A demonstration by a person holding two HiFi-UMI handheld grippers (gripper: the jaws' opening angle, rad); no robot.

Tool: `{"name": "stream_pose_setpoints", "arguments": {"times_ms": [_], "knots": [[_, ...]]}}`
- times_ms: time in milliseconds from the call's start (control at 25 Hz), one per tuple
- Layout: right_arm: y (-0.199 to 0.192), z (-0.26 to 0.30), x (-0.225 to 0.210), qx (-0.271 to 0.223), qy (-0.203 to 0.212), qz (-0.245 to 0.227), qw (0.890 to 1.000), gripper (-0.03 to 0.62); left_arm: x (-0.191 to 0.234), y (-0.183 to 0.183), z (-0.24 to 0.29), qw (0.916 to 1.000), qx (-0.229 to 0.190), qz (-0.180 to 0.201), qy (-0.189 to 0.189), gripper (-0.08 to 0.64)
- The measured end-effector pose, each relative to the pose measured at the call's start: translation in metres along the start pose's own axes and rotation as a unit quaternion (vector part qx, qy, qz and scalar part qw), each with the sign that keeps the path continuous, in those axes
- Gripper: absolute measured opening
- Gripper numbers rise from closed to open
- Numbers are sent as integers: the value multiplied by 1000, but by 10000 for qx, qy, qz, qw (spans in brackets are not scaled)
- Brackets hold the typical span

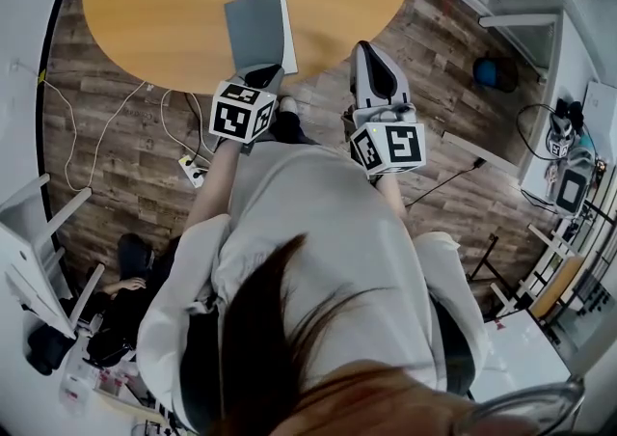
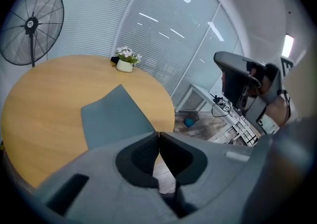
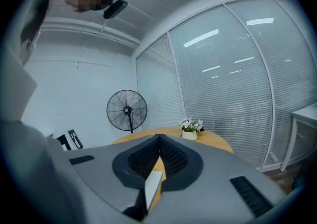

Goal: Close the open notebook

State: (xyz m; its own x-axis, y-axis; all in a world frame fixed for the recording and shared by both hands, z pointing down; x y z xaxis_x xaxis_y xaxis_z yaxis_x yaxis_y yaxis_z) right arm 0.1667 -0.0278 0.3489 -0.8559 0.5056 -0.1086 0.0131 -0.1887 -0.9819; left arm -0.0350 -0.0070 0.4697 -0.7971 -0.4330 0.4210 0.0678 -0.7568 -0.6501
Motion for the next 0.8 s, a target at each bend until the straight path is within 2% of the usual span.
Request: {"name": "stream_pose_setpoints", "arguments": {"times_ms": [800], "knots": [[-7,-6,-18,91,-135,100,9998,2,2,-22,82,9962,861,-120,103,20]]}}
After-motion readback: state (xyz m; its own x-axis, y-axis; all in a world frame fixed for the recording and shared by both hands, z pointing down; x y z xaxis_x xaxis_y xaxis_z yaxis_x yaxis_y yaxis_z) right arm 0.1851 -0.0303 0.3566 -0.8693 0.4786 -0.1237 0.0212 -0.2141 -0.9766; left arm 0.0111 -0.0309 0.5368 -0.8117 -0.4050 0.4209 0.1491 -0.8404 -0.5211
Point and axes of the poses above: the fingertips, and each gripper's own axes: z forward along the fingers, x to its left, y out of its top, the point moved 9 cm from there along -z, backward along the fingers, and after that the axes turned 2 degrees about -y, right-handed, at the moved point
